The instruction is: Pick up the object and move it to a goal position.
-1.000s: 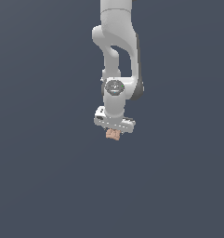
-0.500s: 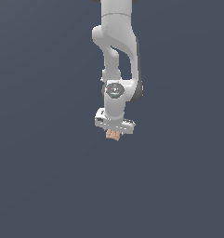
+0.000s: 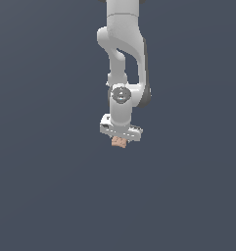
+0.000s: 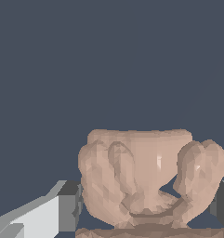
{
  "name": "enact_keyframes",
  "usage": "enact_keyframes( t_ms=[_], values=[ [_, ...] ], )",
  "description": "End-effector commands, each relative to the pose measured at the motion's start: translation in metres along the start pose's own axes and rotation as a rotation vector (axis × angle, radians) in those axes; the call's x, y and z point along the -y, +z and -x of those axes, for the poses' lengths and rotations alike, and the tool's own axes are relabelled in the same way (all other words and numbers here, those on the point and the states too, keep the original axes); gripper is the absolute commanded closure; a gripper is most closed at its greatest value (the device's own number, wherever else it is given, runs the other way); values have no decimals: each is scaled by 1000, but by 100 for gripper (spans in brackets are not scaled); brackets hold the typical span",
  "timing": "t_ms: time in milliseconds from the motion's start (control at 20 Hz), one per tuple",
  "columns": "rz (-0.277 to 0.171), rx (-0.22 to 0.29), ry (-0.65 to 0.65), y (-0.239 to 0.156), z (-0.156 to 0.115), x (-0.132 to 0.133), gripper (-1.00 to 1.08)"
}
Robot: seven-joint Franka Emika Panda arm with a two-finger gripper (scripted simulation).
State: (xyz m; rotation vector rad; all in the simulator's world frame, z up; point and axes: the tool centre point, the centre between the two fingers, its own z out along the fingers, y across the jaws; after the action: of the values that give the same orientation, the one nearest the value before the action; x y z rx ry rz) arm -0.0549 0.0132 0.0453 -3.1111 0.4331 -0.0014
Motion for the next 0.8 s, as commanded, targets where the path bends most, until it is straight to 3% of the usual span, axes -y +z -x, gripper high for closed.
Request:
enact_keyframes(
  t_ms=[0, 350, 750],
  values=[
    [0, -1, 0, -5, -1, 2, 108],
    [0, -1, 0, -37, -9, 13, 108],
    [1, 0, 1, -102, -25, 36, 108]
  ],
)
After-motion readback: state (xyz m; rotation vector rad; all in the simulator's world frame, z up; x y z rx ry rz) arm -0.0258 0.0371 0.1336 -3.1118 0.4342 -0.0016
